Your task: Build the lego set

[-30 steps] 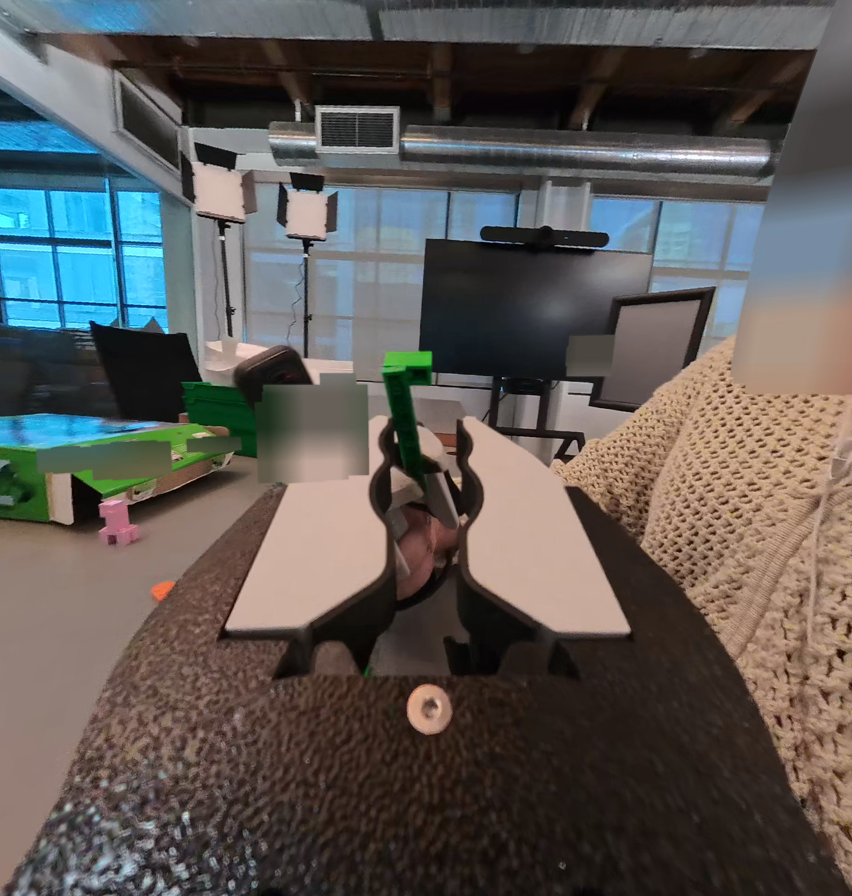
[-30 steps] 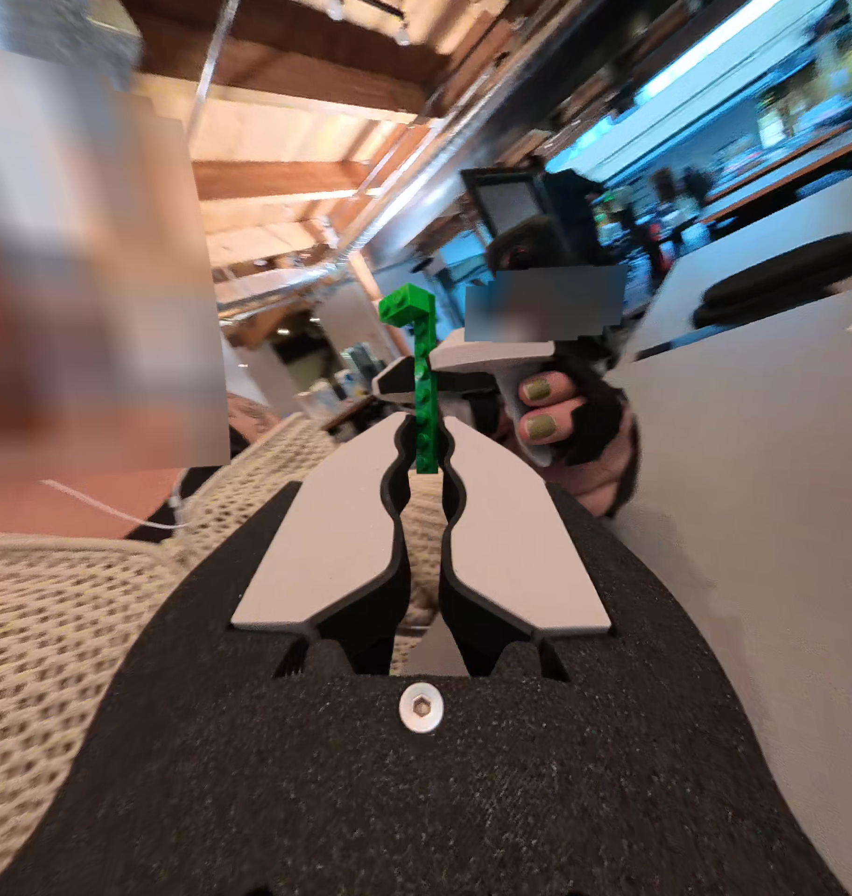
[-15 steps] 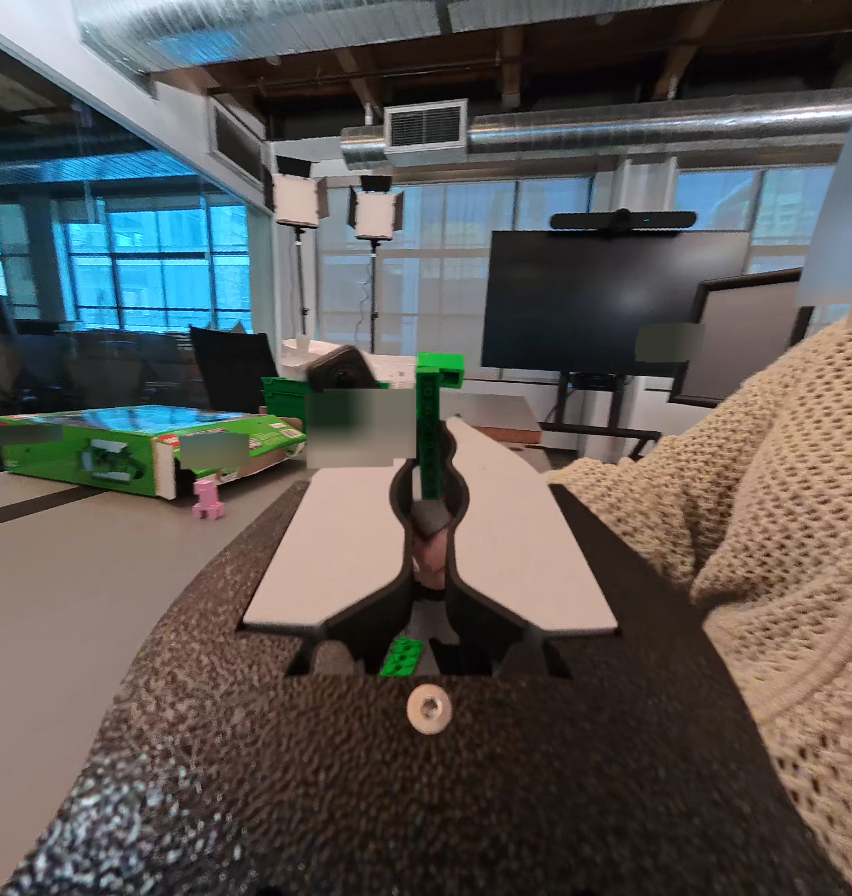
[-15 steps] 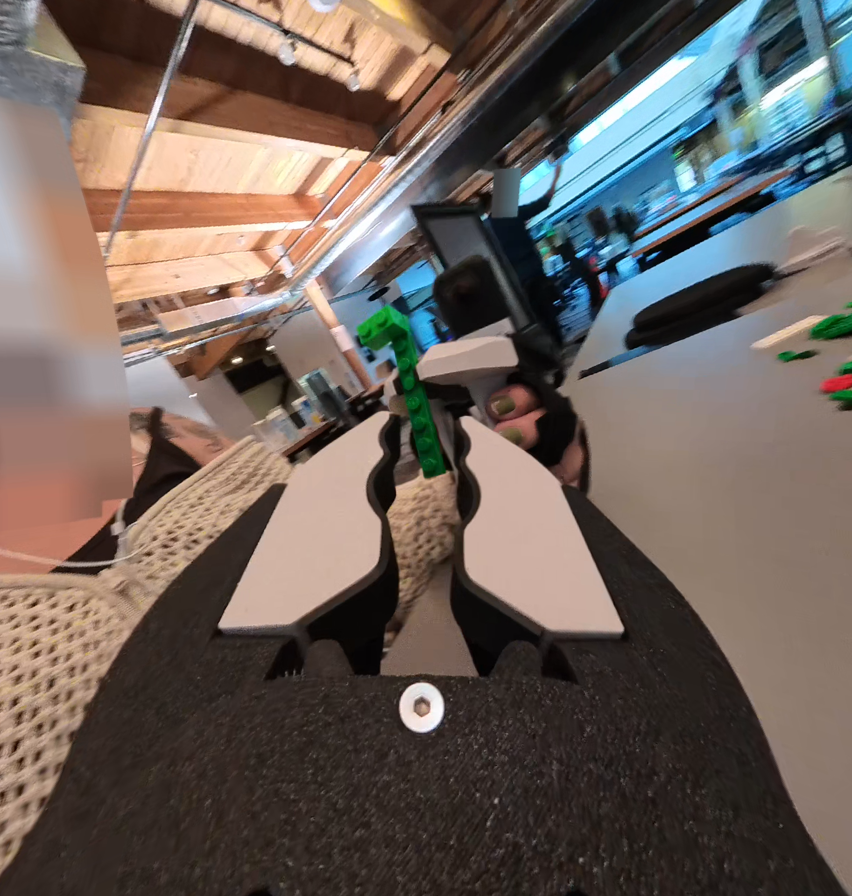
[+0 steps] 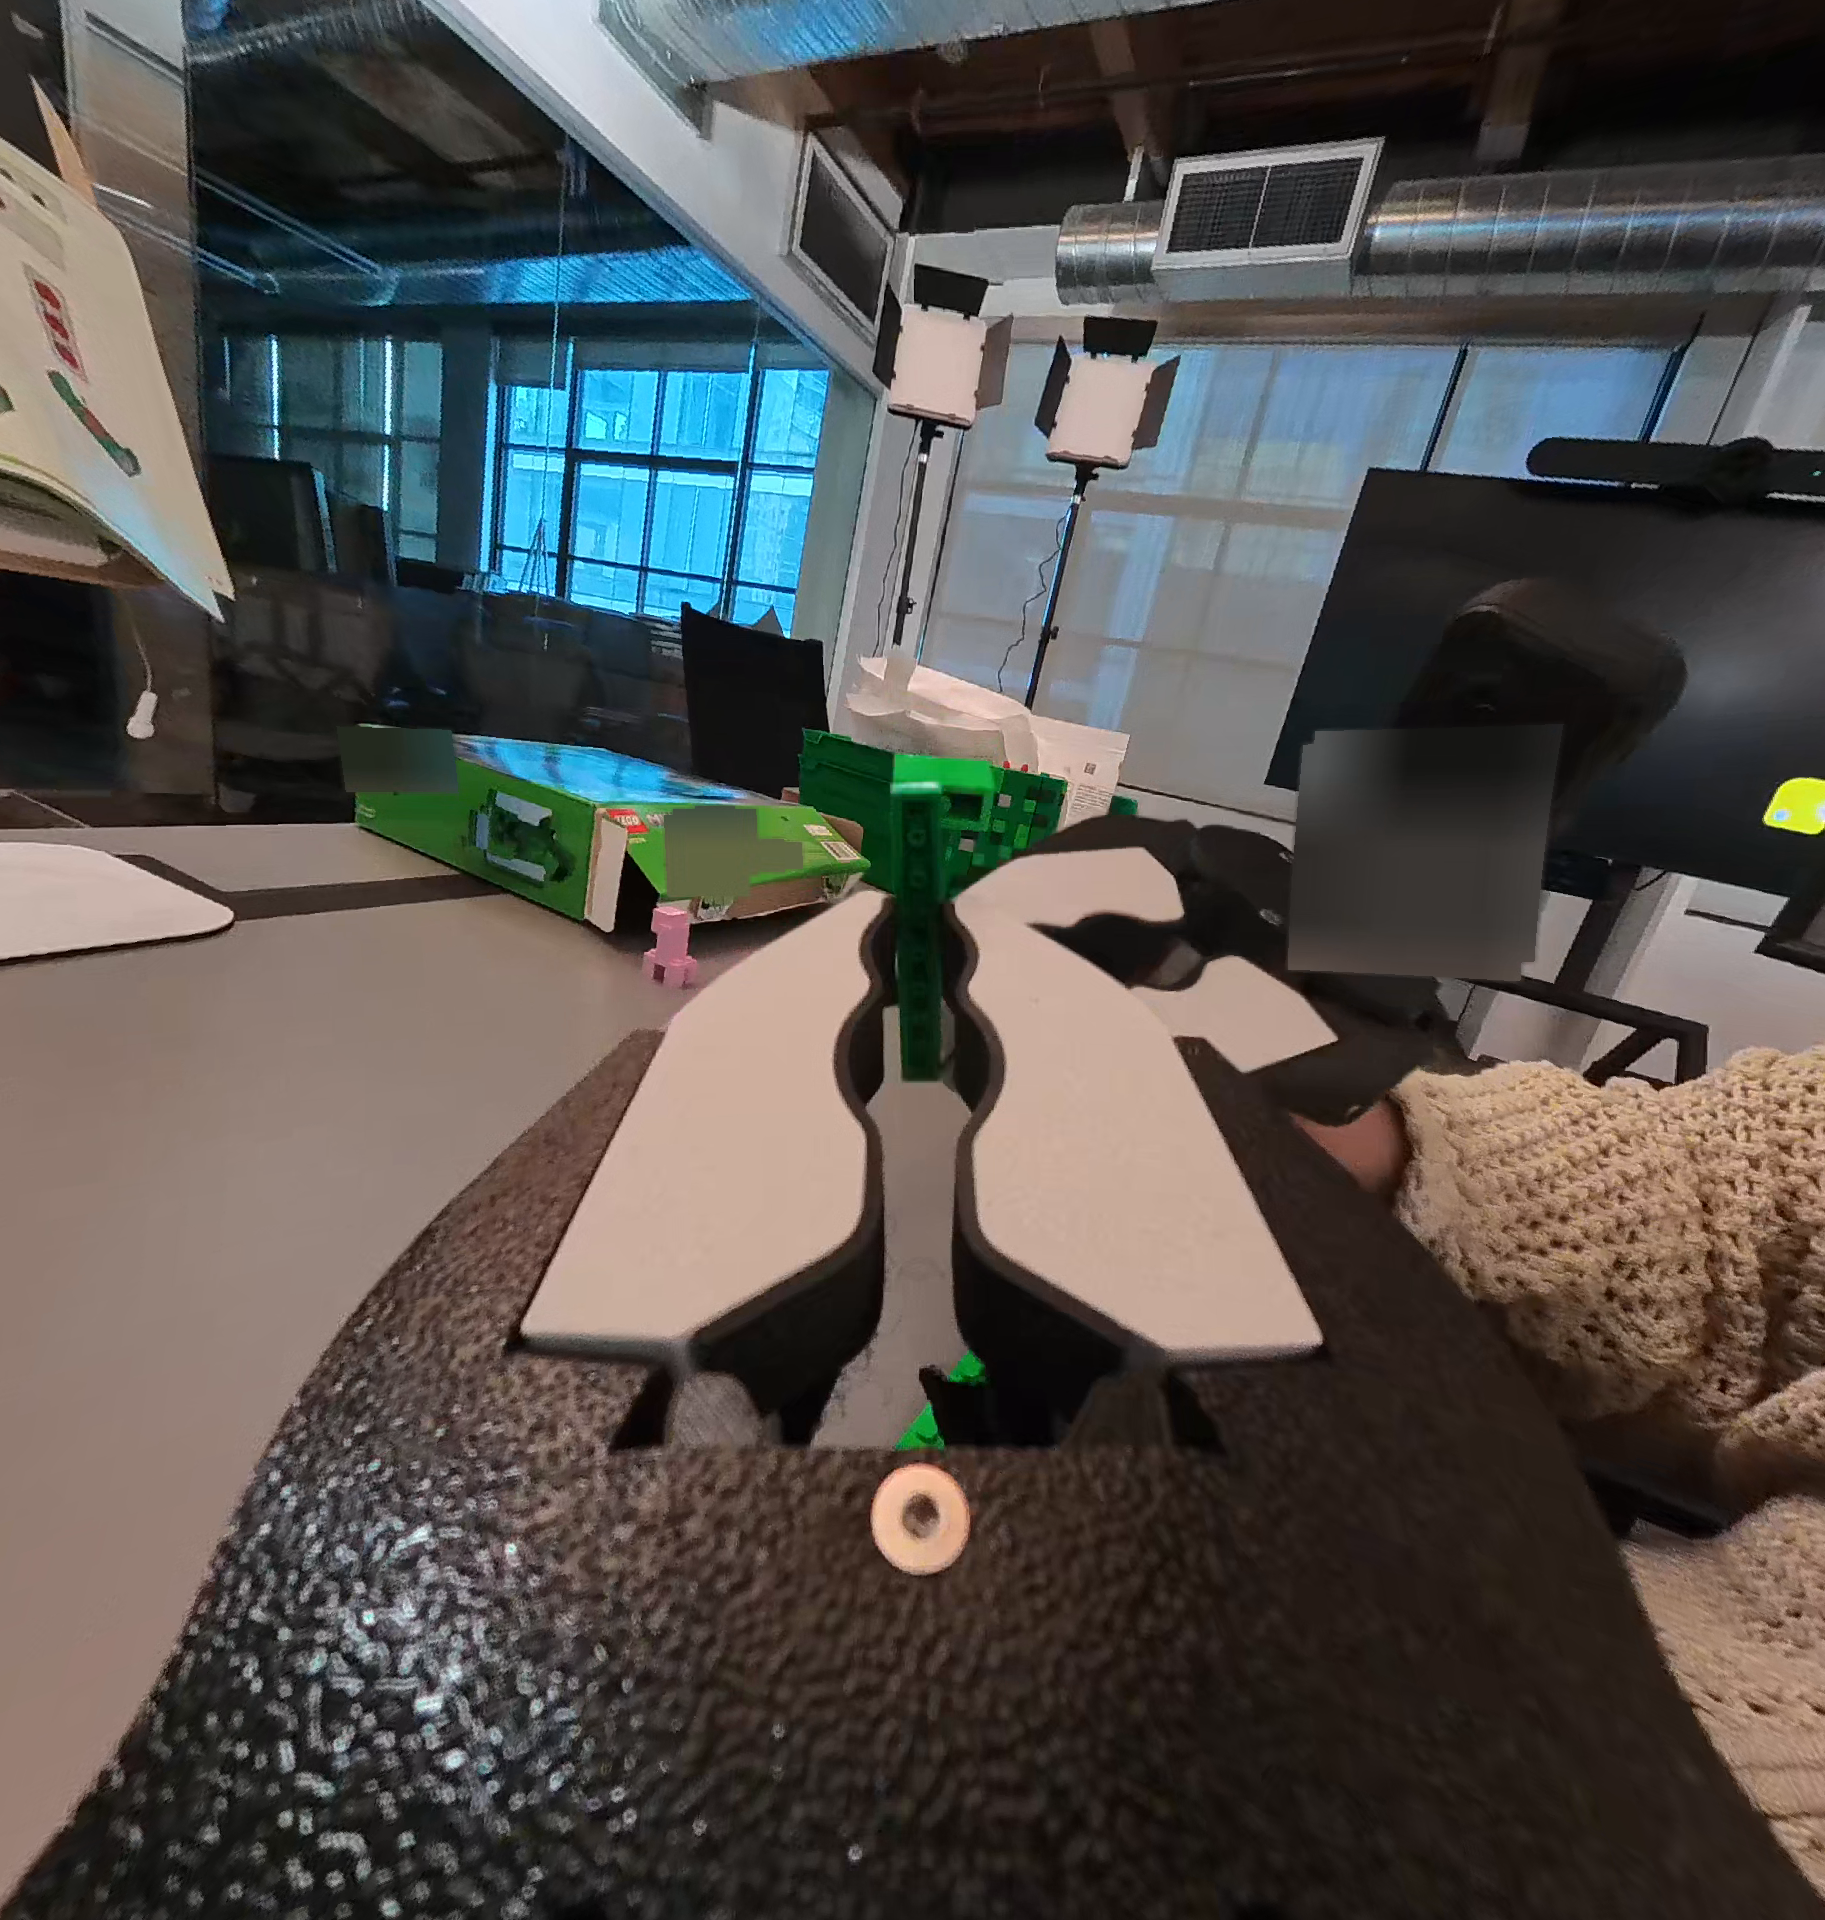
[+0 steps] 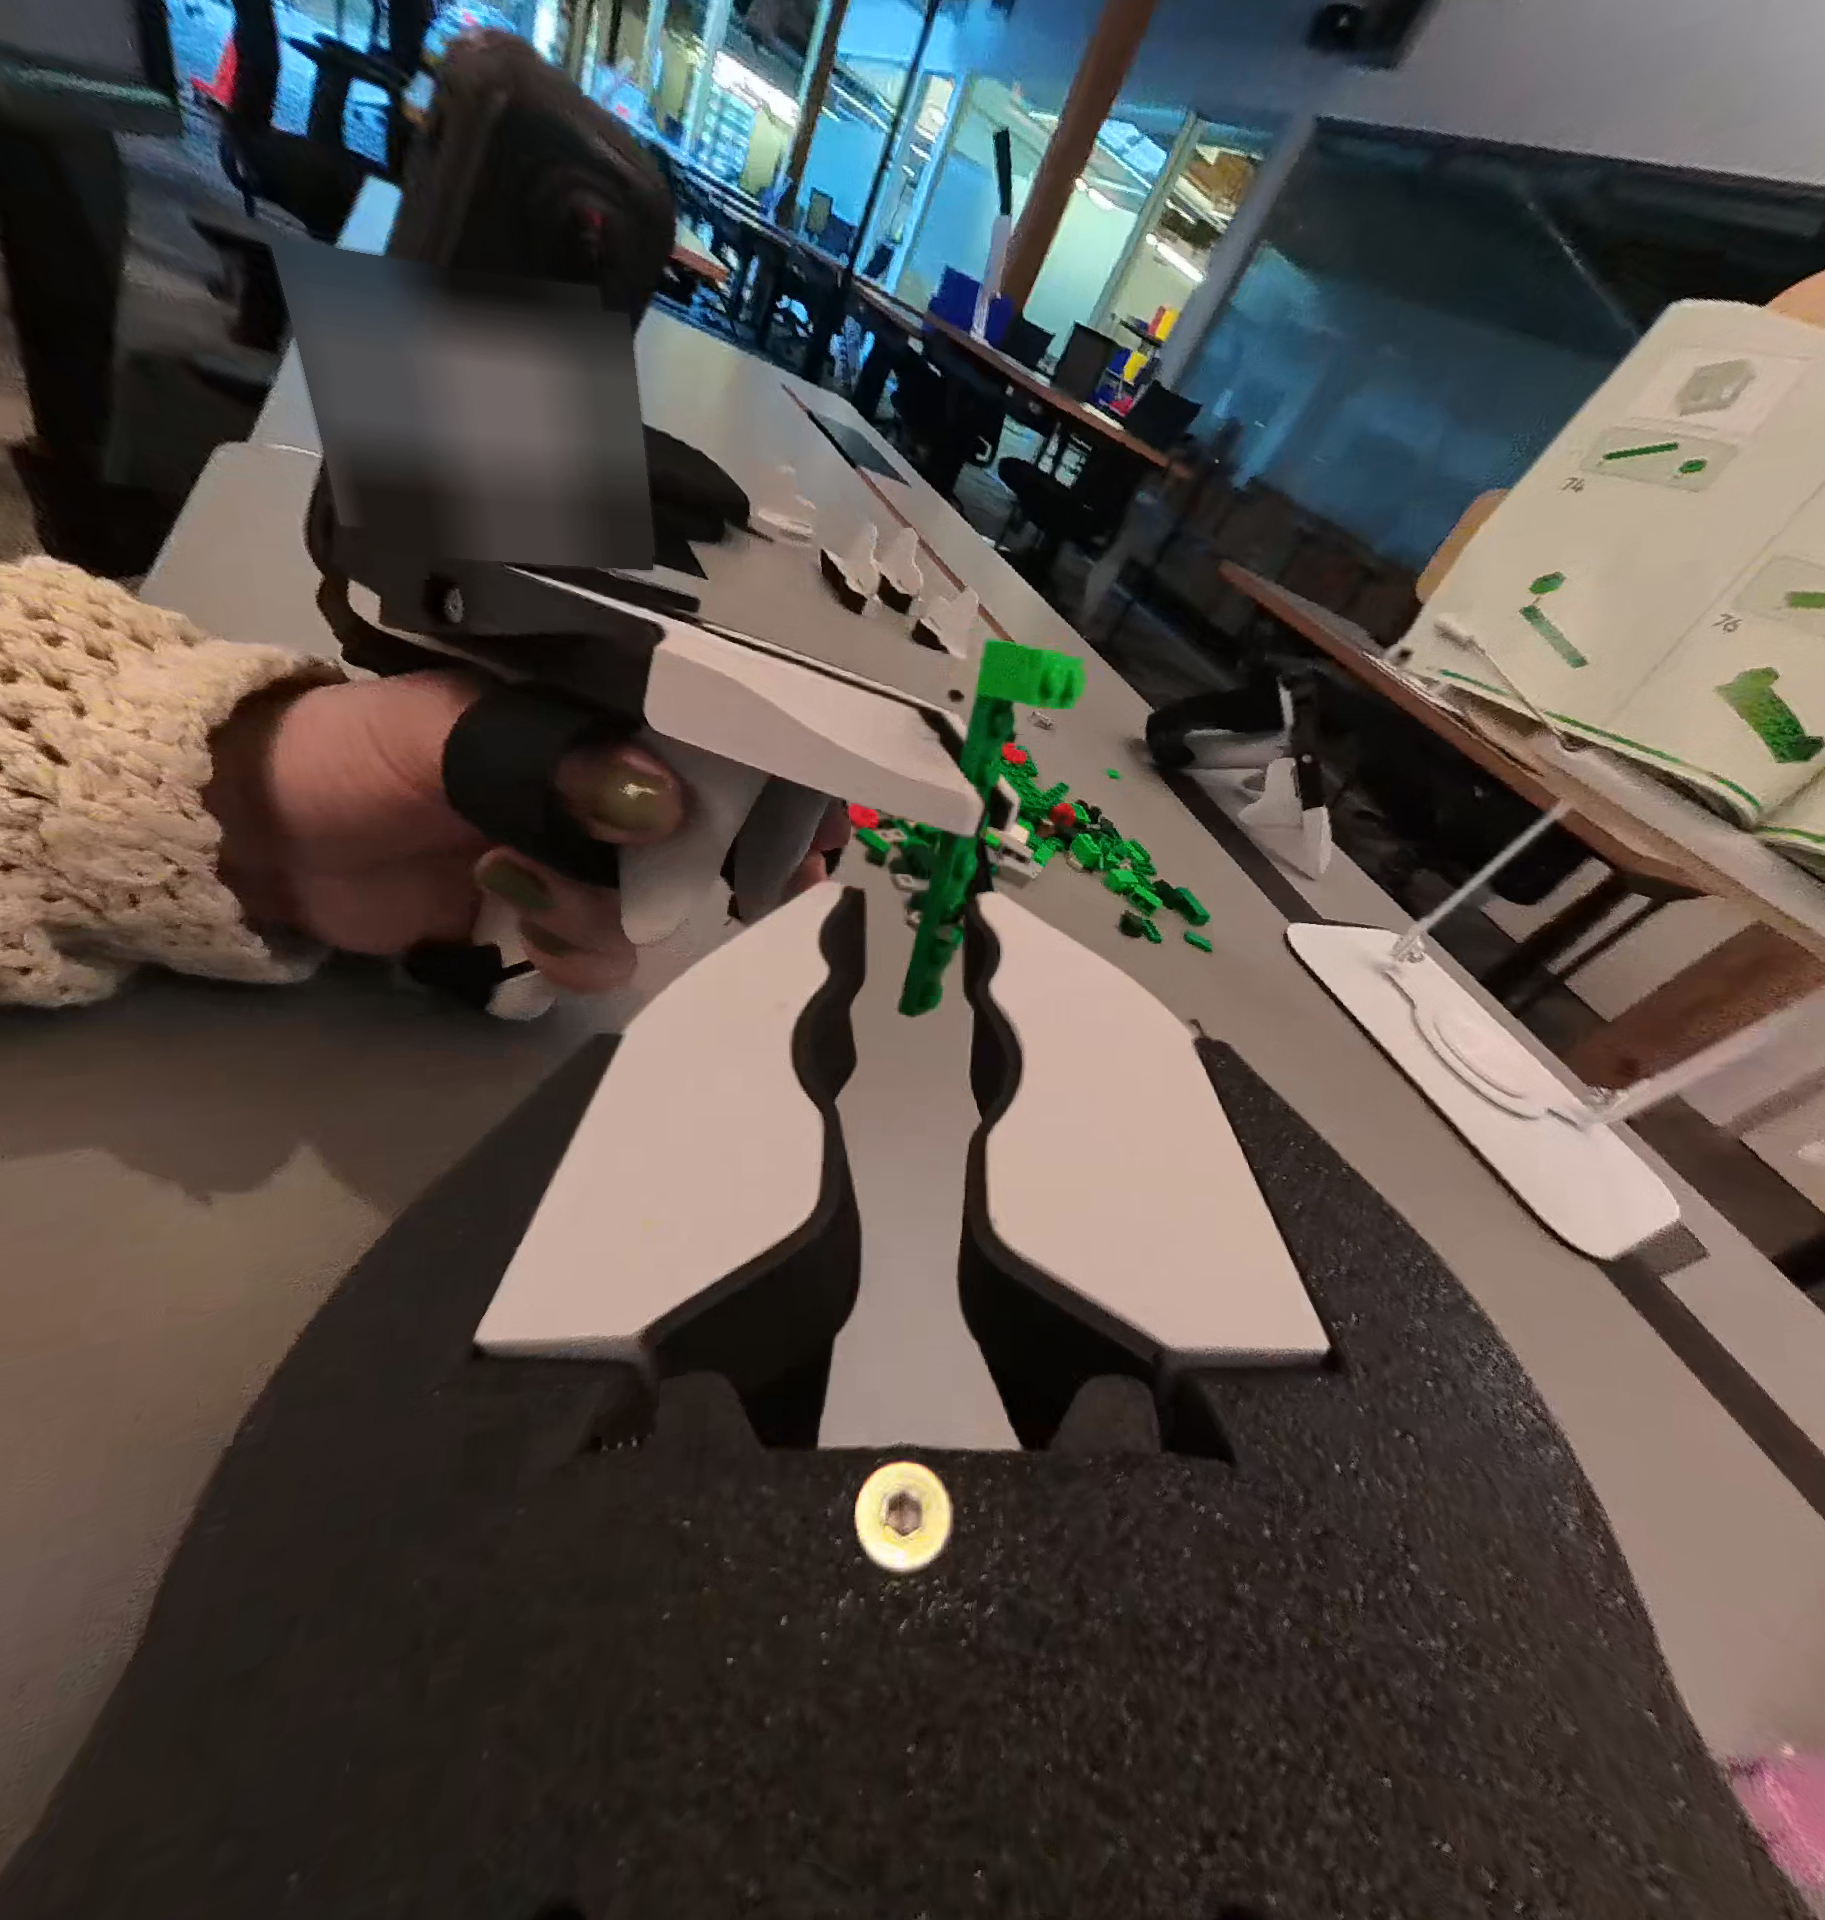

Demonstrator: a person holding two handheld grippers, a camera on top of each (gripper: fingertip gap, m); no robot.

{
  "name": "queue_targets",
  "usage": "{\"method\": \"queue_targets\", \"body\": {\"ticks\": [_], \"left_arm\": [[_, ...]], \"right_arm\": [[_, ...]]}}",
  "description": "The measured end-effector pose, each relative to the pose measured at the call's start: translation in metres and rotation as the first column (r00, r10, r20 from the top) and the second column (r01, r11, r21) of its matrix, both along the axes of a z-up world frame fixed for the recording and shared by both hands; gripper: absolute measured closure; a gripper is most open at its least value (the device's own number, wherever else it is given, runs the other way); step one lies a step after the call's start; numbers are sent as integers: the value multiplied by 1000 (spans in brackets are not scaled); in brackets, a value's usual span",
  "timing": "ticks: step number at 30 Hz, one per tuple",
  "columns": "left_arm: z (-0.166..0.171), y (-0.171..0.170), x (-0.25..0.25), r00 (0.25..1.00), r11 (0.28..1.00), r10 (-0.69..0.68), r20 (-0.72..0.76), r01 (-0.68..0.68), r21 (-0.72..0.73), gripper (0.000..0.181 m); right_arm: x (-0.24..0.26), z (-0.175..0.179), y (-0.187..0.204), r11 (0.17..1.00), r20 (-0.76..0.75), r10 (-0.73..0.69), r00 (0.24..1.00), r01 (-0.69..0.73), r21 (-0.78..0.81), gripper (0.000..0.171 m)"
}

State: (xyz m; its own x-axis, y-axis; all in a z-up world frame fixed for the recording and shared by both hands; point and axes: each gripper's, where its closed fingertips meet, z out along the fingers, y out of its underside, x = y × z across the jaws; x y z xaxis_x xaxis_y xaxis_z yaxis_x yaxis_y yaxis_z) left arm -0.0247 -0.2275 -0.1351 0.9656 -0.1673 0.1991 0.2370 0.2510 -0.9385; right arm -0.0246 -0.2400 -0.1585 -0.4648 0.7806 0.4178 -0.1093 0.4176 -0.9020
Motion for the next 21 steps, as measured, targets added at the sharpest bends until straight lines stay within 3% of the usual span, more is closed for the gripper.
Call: {"method": "queue_targets", "body": {"ticks": [5, 10, 14, 21], "left_arm": [[0, 0, 4, 1000, 1000, -25, 10, 25, 6, 174], [4, -1, 15, 994, 994, -109, 21, 109, 25, 168], [3, 0, 22, 991, 991, -134, -16, 134, 18, 175], [-2, 1, 21, 992, 997, -71, -103, 69, -20, 176]], "right_arm": [[0, 0, 1, 997, 56, 20, 998, -16, -74, 164], [12, 6, -3, 911, 160, 271, 949, -199, -362, 165], [19, 3, -7, 844, 194, 399, 896, -277, -458, 166], [17, -1, -5, 858, 205, 390, 898, -274, -434, 166]]}}
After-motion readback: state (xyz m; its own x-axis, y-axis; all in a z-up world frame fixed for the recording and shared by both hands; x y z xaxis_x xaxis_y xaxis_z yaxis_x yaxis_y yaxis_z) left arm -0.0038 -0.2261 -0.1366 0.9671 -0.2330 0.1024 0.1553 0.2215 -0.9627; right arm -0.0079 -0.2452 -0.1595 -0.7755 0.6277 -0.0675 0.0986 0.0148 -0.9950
